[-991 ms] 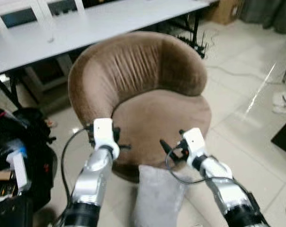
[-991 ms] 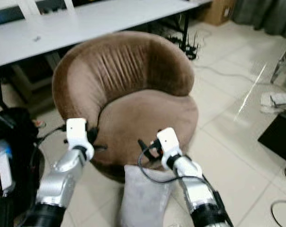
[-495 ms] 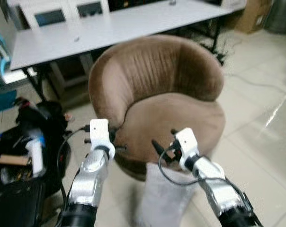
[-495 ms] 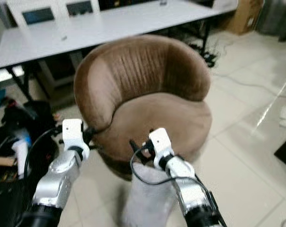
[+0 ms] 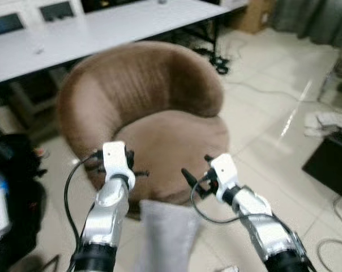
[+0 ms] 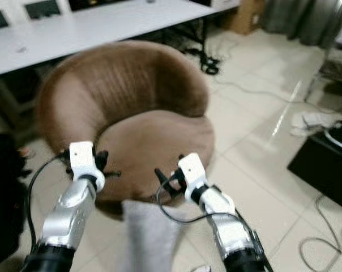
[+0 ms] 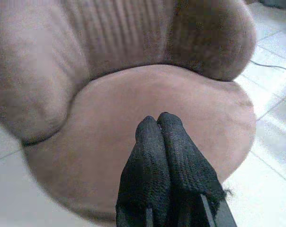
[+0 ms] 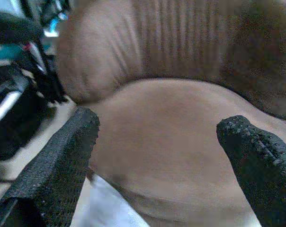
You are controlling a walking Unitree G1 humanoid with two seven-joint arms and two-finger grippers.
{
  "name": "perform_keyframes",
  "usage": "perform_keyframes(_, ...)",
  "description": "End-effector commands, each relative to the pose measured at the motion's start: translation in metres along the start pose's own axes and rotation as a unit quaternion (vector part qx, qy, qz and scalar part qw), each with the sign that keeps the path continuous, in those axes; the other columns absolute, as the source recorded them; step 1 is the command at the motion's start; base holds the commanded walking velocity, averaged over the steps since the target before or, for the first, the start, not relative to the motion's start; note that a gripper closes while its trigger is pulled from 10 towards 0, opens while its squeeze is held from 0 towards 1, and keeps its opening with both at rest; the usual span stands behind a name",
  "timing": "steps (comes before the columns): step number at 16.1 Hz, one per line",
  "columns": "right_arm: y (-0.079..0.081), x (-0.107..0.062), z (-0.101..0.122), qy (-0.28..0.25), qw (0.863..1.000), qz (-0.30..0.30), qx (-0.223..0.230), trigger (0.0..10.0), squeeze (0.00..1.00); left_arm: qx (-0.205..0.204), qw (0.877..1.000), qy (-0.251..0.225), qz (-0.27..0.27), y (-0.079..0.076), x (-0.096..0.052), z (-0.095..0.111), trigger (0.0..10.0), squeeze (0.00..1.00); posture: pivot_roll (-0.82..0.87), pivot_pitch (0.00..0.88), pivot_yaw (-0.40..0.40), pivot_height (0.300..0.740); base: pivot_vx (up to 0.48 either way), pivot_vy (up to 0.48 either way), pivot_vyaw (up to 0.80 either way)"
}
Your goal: Move the pillow to the sofa from floor
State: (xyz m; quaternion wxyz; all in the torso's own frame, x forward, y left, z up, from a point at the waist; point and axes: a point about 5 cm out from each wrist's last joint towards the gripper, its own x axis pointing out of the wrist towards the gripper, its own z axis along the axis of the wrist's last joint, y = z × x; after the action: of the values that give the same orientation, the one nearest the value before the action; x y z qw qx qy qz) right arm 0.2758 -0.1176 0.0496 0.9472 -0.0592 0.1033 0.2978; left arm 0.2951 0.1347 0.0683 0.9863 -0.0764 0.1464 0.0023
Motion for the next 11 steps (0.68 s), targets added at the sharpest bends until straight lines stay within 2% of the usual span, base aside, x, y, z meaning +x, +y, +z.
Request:
perform_keyframes(1,-0.0027,-0.0014,-0.0023,0.006,1.000,-0.002,0.003,10.0,0.00,0.001,1.000,0.001,0.000,-0.0017,-0.0004,-0.0004,10.0,0.00,-0.14,0.000,0.079,0.740,0.000,0.000,0.00)
perform_keyframes(8,-0.0023,0.0000,-0.0018,0.010,1.000,0.000,0.005,10.0,0.00,-0.008,1.000,-0.010,0.004,-0.0028,0.0006,0.0025,10.0,0.00,-0.15,0.000,0.078,0.740,0.000,0.000,0.00)
perform_keyframes(11,-0.0028,-0.0011,-0.0022,0.012,1.000,0.002,0.006,10.0,0.00,-0.010,1.000,0.005,0.005,-0.0034,0.0007,-0.0013,10.0,0.00,-0.14,0.000,0.075,0.740,0.000,0.000,0.00)
